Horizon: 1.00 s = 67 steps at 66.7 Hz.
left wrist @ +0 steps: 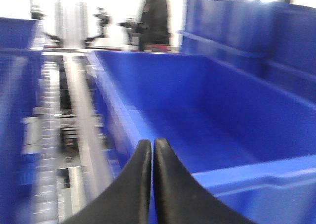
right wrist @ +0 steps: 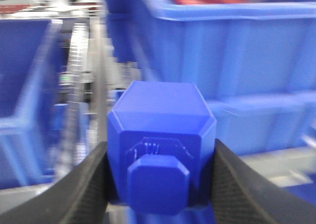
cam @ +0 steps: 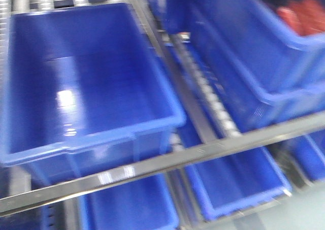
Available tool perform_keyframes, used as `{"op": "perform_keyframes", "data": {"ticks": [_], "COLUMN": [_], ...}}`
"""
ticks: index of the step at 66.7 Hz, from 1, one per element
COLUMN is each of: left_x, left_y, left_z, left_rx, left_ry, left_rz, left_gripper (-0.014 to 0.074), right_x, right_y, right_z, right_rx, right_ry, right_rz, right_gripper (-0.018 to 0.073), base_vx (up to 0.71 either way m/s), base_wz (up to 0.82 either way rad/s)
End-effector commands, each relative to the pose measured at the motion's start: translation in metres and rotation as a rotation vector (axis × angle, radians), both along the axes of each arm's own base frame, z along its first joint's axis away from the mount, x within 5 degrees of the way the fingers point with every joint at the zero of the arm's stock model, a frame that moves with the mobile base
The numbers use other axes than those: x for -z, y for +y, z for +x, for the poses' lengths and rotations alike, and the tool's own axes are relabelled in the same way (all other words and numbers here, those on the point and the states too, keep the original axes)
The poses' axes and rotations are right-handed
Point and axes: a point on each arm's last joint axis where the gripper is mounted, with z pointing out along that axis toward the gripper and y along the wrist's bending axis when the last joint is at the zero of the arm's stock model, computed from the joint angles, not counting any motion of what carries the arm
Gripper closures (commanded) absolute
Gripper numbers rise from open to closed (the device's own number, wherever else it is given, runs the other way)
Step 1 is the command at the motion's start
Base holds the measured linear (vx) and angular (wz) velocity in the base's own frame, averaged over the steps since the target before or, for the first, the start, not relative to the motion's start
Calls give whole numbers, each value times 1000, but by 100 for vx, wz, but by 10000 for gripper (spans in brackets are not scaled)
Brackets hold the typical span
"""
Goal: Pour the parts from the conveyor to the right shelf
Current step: 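Drive up to the shelf and face the empty blue bin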
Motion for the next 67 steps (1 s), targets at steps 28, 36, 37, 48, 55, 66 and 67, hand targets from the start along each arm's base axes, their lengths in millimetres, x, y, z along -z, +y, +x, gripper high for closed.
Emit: {"op": "perform_keyframes", "data": {"ticks": [28,36,37,48,55,66,67], "left_x": [1,1,1,1,1,1,1], "left_y": [0,0,0,0,0,0,0], "left_z": [0,0,0,0,0,0,0], "left_rx": [6,6,6,6,6,6,6], "left_ry": [-61,-61,-61,-61,-61,-61,-61], "left_rz": [-15,-15,-15,-15,-15,-15,-15], "left_gripper": [603,603,603,603,603,603,603], "right_x": [-15,-15,-15,-15,-15,-15,-15], "right_y": [-1,-1,-1,-1,-1,-1,-1], "right_z": [0,0,0,0,0,0,0], "right_rx": [9,9,9,9,9,9,9], "right_ry": [-94,-94,-94,-94,-94,-94,-94], "right_rz": [3,3,3,3,3,3,3], "right_gripper": [564,564,564,564,564,564,564], "base_vx": [16,21,22,22,21,18,16], "base_wz": [55,23,16,8,4,5,7]}}
